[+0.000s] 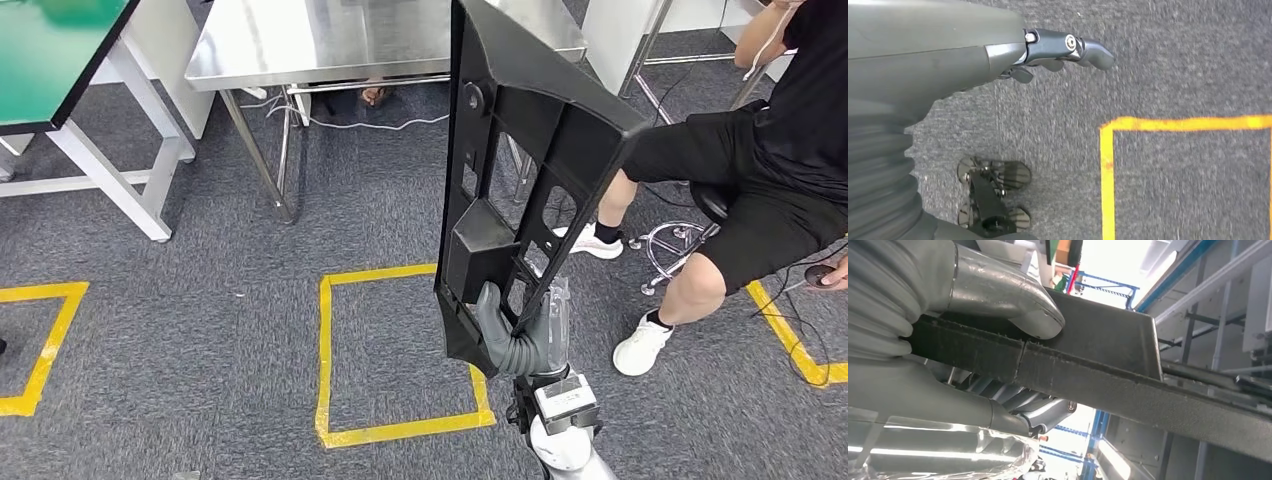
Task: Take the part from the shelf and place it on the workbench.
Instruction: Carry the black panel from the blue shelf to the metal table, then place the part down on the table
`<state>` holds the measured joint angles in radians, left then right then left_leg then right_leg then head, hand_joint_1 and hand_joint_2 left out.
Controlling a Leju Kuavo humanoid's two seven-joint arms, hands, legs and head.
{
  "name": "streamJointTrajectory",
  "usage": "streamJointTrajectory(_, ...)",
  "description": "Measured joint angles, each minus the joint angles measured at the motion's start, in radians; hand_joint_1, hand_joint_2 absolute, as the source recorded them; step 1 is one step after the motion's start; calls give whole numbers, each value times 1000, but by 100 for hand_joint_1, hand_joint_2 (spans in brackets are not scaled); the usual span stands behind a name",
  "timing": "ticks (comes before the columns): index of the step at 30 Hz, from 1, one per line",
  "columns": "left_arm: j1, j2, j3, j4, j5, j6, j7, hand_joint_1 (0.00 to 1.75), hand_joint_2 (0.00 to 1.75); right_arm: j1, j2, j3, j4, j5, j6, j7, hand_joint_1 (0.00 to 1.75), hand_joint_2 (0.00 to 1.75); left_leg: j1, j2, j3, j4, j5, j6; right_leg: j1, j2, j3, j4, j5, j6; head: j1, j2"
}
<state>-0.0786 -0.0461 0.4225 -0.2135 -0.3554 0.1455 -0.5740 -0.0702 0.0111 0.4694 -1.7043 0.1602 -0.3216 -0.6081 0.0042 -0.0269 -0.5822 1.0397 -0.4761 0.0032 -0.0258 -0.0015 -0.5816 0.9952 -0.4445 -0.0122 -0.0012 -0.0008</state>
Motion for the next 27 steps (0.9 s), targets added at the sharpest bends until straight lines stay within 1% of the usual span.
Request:
streamJointTrajectory(1, -1, 0, 0, 0, 0, 0, 0, 0, 175, 0, 1, 0, 0, 1, -1, 0, 175, 175, 3, 8, -23, 50, -24, -6, -1, 0, 6, 0, -3, -6, -2, 0)
streamJointTrajectory(2, -1, 0, 0, 0, 0, -1, 0, 0, 175, 0, 1, 0, 0, 2, -1, 0, 175, 175, 5, 16, -59, 115, -53, -12, 1, 0, 11, 0, -8, -12, -5, 0)
streamJointTrajectory(3, -1, 1, 0, 0, 0, -2, 0, 0, 175, 1, 2, 0, 0, 2, -2, 1, 175, 175, 7, 20, -100, 183, -77, -17, 4, 0, 15, 0, -11, -15, -5, 0)
streamJointTrajectory(4, -1, 1, 0, 0, 0, -2, 1, 0, 175, 2, 2, 0, 0, 4, -3, 1, 175, 175, 9, 22, -135, 233, -88, -19, 6, 0, 19, 0, -15, -16, -5, 0)
streamJointTrajectory(5, 0, 1, 0, 0, 0, -3, 1, 0, 175, 2, 2, 0, 0, 5, -4, 2, 175, 175, 9, 23, -153, 246, -75, -17, 9, 0, 23, 0, -20, -17, -5, 0)
streamJointTrajectory(6, 0, 1, 0, 0, 0, -4, 1, 0, 175, 3, 3, 0, 0, 6, -4, 2, 175, 175, 8, 23, -150, 220, -44, -13, 12, 0, 30, 0, -25, -16, -6, 0)
streamJointTrajectory(7, 0, 1, 0, 0, 0, -5, 1, 0, 175, 3, 4, 0, 0, 7, -5, 3, 175, 175, 6, 23, -129, 161, 1, -4, 15, 1, 39, 0, -31, -16, -6, 0)
streamJointTrajectory(8, -1, 3, 0, 0, 0, -5, 1, 0, 175, 2, 6, 0, 0, 7, -5, 3, 175, 175, 2, 25, -98, 91, 41, 10, 16, 0, 46, -2, -37, -16, -5, 0)
streamJointTrajectory(9, -1, 3, 0, 0, 0, -6, 1, 0, 175, 2, 7, 0, 0, 8, -6, 3, 175, 175, -3, 28, -71, 35, 66, 24, 19, 0, 53, -3, -42, -14, -3, 0)
streamJointTrajectory(10, -2, 5, 0, 0, 0, -6, 1, 0, 175, 1, 9, 0, 0, 8, -7, 4, 175, 175, -9, 31, -53, -2, 77, 35, 19, 0, 57, -5, -46, -10, -1, 0)
streamJointTrajectory(11, -2, 7, 0, 0, 0, -7, 0, 0, 175, 1, 10, 0, 0, 8, -8, 4, 175, 175, -15, 33, -44, -21, 75, 45, 18, -2, 60, -3, -47, -5, -1, 0)
streamJointTrajectory(12, -2, 9, 0, 0, 0, -8, 0, 0, 175, 3, 11, 0, 0, 9, -9, 6, 175, 175, -20, 33, -38, -30, 70, 53, 19, -3, 63, 0, -43, 5, -1, 0)
streamJointTrajectory(14, -2, 11, 0, 0, 0, -10, -1, 0, 175, 7, 13, -1, -2, 11, -11, 8, 175, 175, -20, 28, -11, -61, 69, 72, 19, -5, 64, 15, -40, 20, -3, 0)
streamJointTrajectory(15, -4, 11, 0, 0, 0, -11, -1, 0, 175, 6, 13, -1, -3, 12, -12, 9, 175, 175, -18, 25, 4, -74, 68, 80, 19, -4, 55, 36, -49, 23, -3, 0)
streamJointTrajectory(16, -6, 11, 0, 0, -1, -11, -1, 0, 175, 5, 13, -1, -4, 13, -12, 9, 175, 175, -15, 22, 17, -83, 69, 85, 18, -2, 36, 74, -68, 19, -2, 0)
streamJointTrajectory(17, -8, 9, 0, 0, -2, -12, -1, 0, 175, 4, 12, -1, -4, 14, -13, 9, 175, 175, -14, 21, 22, -86, 67, 87, 15, 0, 7, 128, -91, 15, -1, 0)
streamJointTrajectory(18, -10, 8, 0, 0, -2, -12, 0, 0, 175, 5, 11, -1, -4, 15, -13, 10, 175, 175, -12, 19, 24, -86, 64, 86, 12, 1, -33, 190, -114, 15, 0, 0)
streamJointTrajectory(19, -10, 7, 0, 0, -4, -12, 0, 0, 175, 9, 10, -1, -4, 16, -14, 10, 175, 175, -11, 17, 26, -85, 61, 83, 8, 1, -69, 239, -128, 19, 2, 0)
streamJointTrajectory(20, -9, 5, 0, 0, -6, -12, 1, 0, 175, 13, 9, -1, -4, 17, -14, 11, 175, 175, -9, 14, 30, -84, 55, 77, 3, 1, -94, 260, -127, 30, 2, 0)
streamJointTrajectory(21, -8, 3, 0, 0, -7, -12, 2, 0, 175, 17, 8, -1, -4, 18, -14, 12, 175, 175, -4, 11, 36, -82, 49, 68, -4, 1, -99, 243, -107, 47, 2, 0)
streamJointTrajectory(22, -8, 2, 0, 0, -8, -12, 3, 0, 175, 19, 8, -1, -4, 21, -14, 13, 175, 175, 2, 8, 43, -76, 40, 58, -11, 1, -84, 186, -70, 67, 2, 0)
streamJointTrajectory(23, -8, 1, 0, 0, -9, -12, 4, 0, 175, 20, 7, -2, -4, 23, -14, 14, 175, 175, 9, 6, 50, -68, 29, 45, -18, 2, -60, 120, -33, 83, 2, 0)
streamJointTrajectory(24, -9, 2, 0, 0, -10, -11, 5, 0, 175, 22, 7, -2, -4, 25, -14, 15, 175, 175, 13, 5, 54, -58, 17, 33, -19, 4, -41, 65, -11, 92, 4, 0)
streamJointTrajectory(25, -9, 3, 0, 0, -10, -11, 6, 0, 175, 23, 7, -2, -4, 27, -14, 16, 175, 175, 14, 4, 53, -48, 6, 21, -17, 4, -29, 31, -5, 85, 7, 0)
streamJointTrajectory(26, -9, 4, 0, 0, -10, -10, 7, 0, 175, 26, 7, -3, -5, 28, -14, 16, 175, 175, 14, 4, 50, -40, -4, 13, -14, 6, -26, 24, -10, 69, 7, 0)
streamJointTrajectory(27, -9, 5, 1, 0, -10, -9, 8, 0, 175, 30, 8, -3, -5, 28, -14, 16, 175, 175, 13, 5, 48, -35, -10, 7, -11, 6, -26, 25, -18, 51, 7, 0)
